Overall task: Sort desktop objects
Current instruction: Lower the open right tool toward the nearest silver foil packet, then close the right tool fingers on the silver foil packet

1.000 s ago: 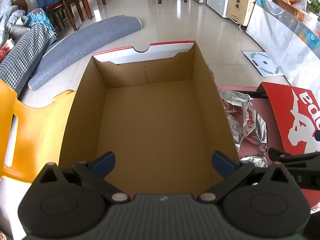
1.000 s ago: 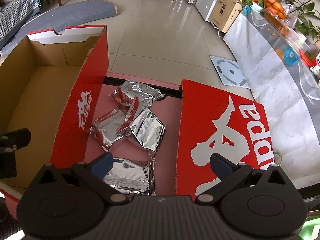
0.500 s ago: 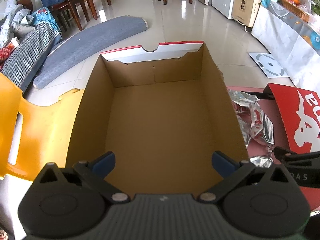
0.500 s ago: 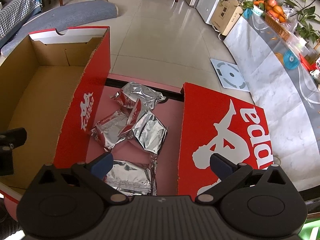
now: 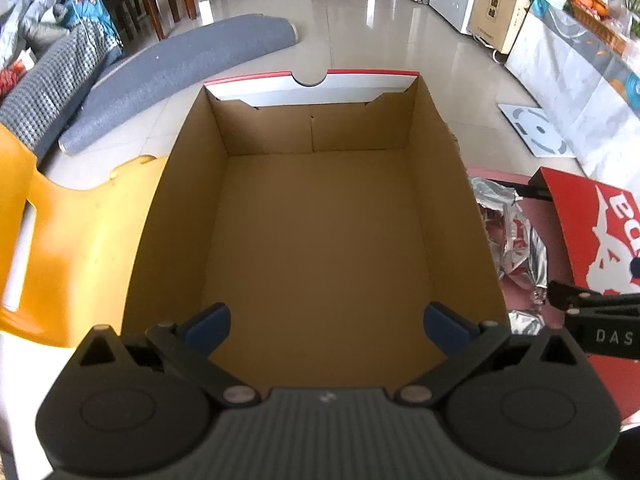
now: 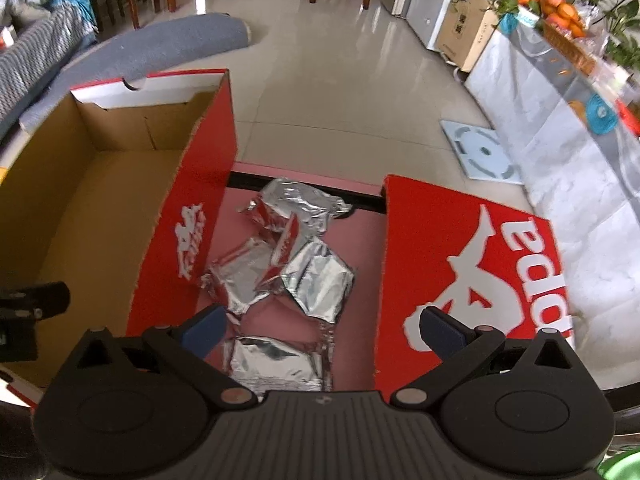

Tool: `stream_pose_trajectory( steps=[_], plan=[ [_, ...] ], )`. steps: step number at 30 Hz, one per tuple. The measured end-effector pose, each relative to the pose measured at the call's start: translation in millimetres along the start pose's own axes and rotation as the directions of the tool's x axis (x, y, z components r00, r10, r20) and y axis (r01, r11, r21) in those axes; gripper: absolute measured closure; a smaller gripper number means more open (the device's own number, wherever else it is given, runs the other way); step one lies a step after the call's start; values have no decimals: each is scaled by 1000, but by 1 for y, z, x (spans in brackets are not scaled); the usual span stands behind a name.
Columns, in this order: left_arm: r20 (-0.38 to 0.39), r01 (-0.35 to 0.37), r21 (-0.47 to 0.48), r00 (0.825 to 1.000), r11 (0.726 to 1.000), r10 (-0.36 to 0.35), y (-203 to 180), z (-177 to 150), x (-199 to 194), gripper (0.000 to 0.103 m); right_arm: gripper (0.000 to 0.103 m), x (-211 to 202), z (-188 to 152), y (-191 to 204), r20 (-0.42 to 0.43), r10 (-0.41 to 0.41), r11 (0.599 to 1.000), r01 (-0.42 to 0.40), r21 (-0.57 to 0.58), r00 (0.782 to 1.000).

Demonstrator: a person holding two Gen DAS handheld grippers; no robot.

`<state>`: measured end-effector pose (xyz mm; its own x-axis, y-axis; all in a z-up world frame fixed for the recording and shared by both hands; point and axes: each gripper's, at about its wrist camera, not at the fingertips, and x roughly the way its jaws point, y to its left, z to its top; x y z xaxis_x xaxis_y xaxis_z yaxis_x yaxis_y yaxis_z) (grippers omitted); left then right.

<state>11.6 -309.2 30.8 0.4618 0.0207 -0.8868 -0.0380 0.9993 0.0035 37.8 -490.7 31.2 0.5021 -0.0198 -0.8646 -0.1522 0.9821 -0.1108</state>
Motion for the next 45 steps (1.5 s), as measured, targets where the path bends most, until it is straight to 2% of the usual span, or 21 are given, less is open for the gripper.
stream_pose_trajectory(
  steps=[2,5,7,13,21,26,32,40,45],
  plan=[
    [0,-1,10,1000,1000,1,0,-1,0,0,0,1,-2,0,3,28,1000,-28,-2,1000],
    [0,-7,34,1000,999,7,-1,-2,1,0,1,3,-4,4,4,26,999,-26,-36,1000],
    [5,-4,44,1000,999,4,-2,-3,0,0,6,4,-6,6,6,31,998,-30,-54,1000],
    [28,6,74,1000,997,-8,-7,-5,-4,0,7,8,-11,9,-4,71,994,-71,-85,997],
    [23,-1,64,1000,998,-1,-4,-5,-4,0,7,22,-21,13,-55,102,987,-108,-119,993],
    [25,-17,61,1000,998,15,-2,-5,-3,0,7,32,-23,11,-84,140,985,-148,-91,987],
    [29,-30,65,999,997,28,-2,-6,-2,0,7,38,-25,6,-100,136,985,-145,-89,986],
    [19,-44,78,999,996,42,-3,-9,2,0,7,53,-35,13,-151,196,951,-226,-211,969],
    [14,-45,92,999,995,44,-6,-10,5,0,7,65,-43,18,-194,188,931,-237,-278,963]
  ],
)
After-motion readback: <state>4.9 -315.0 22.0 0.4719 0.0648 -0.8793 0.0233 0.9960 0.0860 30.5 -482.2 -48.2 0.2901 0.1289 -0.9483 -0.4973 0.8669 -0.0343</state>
